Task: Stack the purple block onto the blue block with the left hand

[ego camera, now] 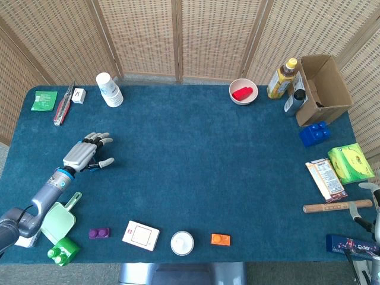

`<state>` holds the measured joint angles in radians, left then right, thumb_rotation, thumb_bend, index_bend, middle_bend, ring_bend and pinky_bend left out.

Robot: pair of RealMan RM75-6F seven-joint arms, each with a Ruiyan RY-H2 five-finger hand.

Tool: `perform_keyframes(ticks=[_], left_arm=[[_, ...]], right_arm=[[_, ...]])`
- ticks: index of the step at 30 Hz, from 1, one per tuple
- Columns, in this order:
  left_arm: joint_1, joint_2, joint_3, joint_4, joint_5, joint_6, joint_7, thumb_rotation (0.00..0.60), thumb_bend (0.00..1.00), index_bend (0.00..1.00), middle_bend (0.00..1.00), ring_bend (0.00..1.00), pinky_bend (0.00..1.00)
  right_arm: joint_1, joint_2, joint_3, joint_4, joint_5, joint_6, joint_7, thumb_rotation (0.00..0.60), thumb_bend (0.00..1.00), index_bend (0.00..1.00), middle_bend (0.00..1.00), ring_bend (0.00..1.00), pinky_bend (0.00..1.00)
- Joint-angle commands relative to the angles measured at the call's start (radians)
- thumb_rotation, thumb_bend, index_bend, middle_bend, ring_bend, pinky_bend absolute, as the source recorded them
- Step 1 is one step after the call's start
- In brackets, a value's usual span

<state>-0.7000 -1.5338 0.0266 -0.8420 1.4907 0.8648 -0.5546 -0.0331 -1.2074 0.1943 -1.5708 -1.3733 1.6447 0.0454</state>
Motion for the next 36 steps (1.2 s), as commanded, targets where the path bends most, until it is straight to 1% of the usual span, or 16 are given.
perform_keyframes(ticks=[1,11,27,36], left_arm=[[0.002,-0.015,-0.001,0.023,0.001,0.0,0.008,0.0,0.15,0.12,0.01,0.0,0.0],[0.006,-0.055,0.007,0.095,0.019,0.001,0.008,0.0,0.15,0.12,0.01,0.0,0.0],[0.02,-0.096,0.008,0.162,0.027,0.008,-0.048,0.0,0.16,0.11,0.0,0.0,0.0],[0.027,-0.114,0.011,0.197,0.035,0.019,-0.057,0.0,0.16,0.11,0.0,0.0,0.0]], right_arm=[[-0.003,0.003,0.002,0.0,0.001,0.005,0.003,0.6,0.28,0.35,0.14,0.0,0.0],[-0.006,0.004,0.003,-0.001,-0.003,0.011,0.003,0.6,0.28,0.35,0.14,0.0,0.0],[-0.011,0.01,0.005,-0.013,-0.007,0.017,0.014,0.6,0.28,0.35,0.14,0.0,0.0],[-0.012,0.009,0.004,-0.015,-0.009,0.018,0.017,0.6,0.28,0.35,0.14,0.0,0.0]])
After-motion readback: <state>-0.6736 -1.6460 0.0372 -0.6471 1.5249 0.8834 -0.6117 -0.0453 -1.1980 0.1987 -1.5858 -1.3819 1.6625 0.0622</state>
